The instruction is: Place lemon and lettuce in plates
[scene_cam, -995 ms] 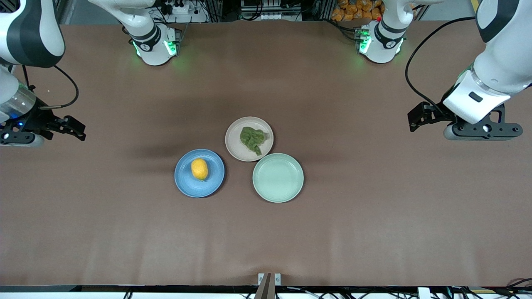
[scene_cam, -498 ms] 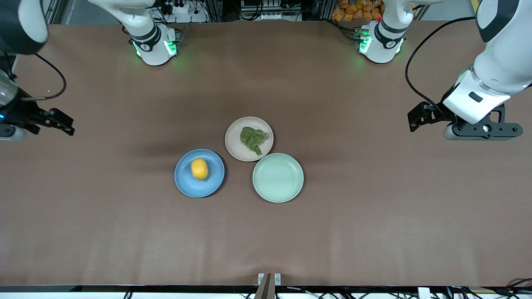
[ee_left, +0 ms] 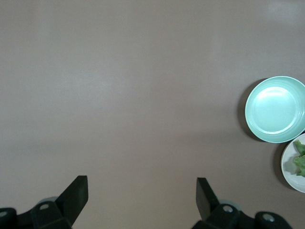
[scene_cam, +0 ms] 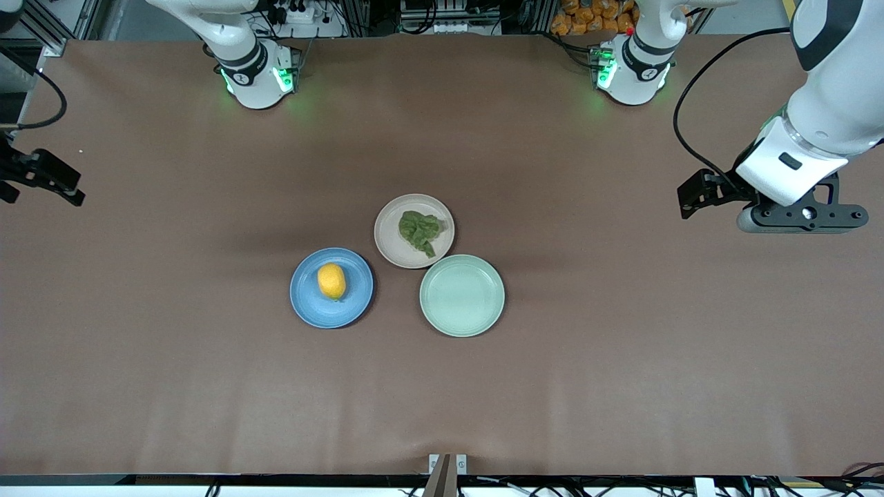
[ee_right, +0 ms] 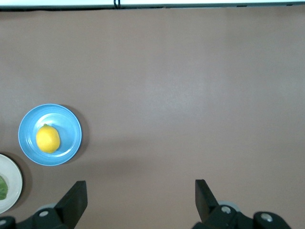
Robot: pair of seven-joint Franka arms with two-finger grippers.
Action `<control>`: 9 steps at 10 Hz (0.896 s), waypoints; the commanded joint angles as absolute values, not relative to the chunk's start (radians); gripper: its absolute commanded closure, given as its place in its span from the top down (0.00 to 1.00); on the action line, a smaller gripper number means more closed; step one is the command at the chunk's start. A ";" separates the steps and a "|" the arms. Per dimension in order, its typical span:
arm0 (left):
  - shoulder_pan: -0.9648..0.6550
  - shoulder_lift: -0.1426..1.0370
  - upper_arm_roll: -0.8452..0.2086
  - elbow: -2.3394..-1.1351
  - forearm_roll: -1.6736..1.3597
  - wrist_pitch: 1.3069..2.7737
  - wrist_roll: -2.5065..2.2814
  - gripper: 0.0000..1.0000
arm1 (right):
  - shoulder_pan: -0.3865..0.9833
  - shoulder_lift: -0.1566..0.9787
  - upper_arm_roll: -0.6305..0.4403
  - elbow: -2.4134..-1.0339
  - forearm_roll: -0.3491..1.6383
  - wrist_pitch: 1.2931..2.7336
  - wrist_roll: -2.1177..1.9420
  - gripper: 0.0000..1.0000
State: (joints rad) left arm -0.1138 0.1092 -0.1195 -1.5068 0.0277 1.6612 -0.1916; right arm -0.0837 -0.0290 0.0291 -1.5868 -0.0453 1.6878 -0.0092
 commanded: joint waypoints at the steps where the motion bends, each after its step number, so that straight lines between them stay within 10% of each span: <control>1: -0.114 0.107 -0.118 -1.497 0.043 1.643 -0.169 1.00 | -0.094 -0.021 0.041 -1.545 -0.064 1.663 0.014 1.00; 9: -0.115 0.107 -0.120 -1.499 0.043 1.643 -0.170 1.00 | -0.097 -0.021 0.041 -1.536 -0.058 1.660 0.018 1.00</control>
State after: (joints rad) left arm -0.1138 0.1092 -0.1194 -1.5068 0.0277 1.6589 -0.1916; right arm -0.0838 -0.0274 0.0287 -1.5535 -0.0454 1.6759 0.0060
